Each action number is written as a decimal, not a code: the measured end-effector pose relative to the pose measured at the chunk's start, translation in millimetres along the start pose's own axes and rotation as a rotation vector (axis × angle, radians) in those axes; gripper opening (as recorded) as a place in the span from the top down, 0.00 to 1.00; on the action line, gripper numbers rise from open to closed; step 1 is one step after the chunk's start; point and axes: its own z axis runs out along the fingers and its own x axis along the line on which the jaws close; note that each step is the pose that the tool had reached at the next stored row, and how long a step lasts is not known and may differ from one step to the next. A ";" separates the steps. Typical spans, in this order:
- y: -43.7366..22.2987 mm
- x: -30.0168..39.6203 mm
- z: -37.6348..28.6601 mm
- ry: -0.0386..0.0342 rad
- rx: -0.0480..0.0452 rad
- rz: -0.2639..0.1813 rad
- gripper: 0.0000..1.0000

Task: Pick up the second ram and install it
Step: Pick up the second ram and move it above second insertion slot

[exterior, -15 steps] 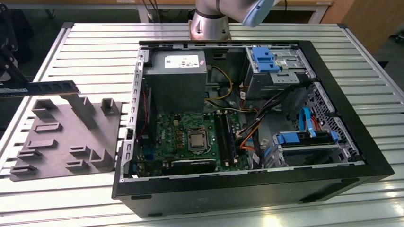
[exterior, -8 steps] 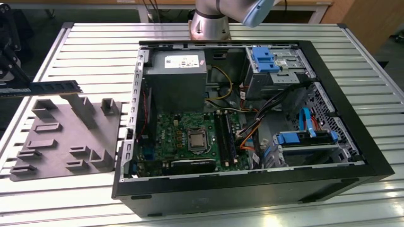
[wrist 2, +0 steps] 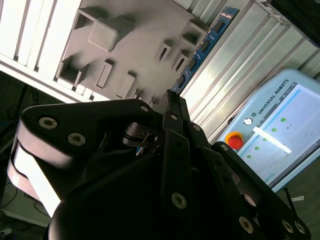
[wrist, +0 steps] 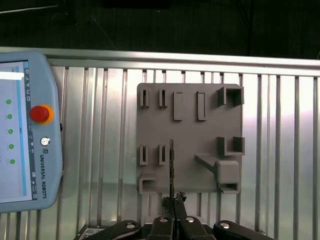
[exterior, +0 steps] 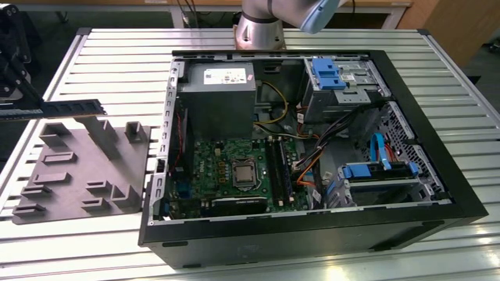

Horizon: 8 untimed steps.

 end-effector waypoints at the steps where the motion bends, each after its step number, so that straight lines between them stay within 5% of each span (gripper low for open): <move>1: -0.6 0.0 0.0 0.0000 0.0000 0.000 0.88; 8: -5.4 0.1 -0.2 0.0000 0.0000 0.000 0.88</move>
